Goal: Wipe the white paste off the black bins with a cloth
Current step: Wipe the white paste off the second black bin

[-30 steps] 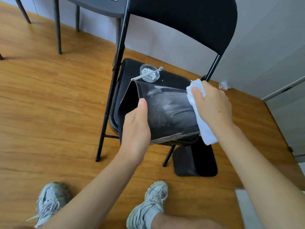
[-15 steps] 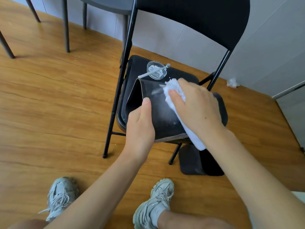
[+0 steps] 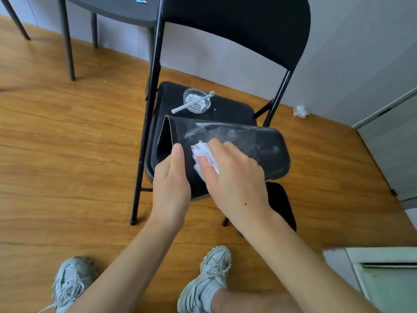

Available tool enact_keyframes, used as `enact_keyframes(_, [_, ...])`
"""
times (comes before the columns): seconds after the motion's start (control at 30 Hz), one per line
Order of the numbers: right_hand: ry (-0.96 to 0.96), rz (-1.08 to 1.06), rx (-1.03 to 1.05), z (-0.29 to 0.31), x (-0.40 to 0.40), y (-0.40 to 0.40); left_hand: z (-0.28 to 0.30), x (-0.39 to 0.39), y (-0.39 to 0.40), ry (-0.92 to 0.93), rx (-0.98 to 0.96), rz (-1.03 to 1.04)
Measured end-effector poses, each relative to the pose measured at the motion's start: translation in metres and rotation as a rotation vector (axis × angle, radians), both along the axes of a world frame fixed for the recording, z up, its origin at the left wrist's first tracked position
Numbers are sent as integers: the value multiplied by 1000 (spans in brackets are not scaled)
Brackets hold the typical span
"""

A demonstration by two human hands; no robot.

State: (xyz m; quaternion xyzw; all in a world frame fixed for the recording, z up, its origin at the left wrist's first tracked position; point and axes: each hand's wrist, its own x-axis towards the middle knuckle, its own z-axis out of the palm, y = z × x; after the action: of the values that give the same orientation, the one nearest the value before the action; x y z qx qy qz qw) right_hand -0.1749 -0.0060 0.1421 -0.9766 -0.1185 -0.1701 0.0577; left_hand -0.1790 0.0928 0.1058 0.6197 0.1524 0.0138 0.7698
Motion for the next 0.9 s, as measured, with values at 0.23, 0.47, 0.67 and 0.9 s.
enact_keyframes(0.23, [-34,-67,-4,4,35,-12,-13,7,4,48,-128,-89])
enact_keyframes(0.47, [-2,-404,-21,6,42,-114,0,7,-6,50,-114,-24])
enact_keyframes(0.67, [9,-392,-25,11,44,-105,0,8,-6,59,-21,17])
enact_keyframes(0.9, [-76,-6,34,0,9,26,-1,-1,-4,69,-68,7])
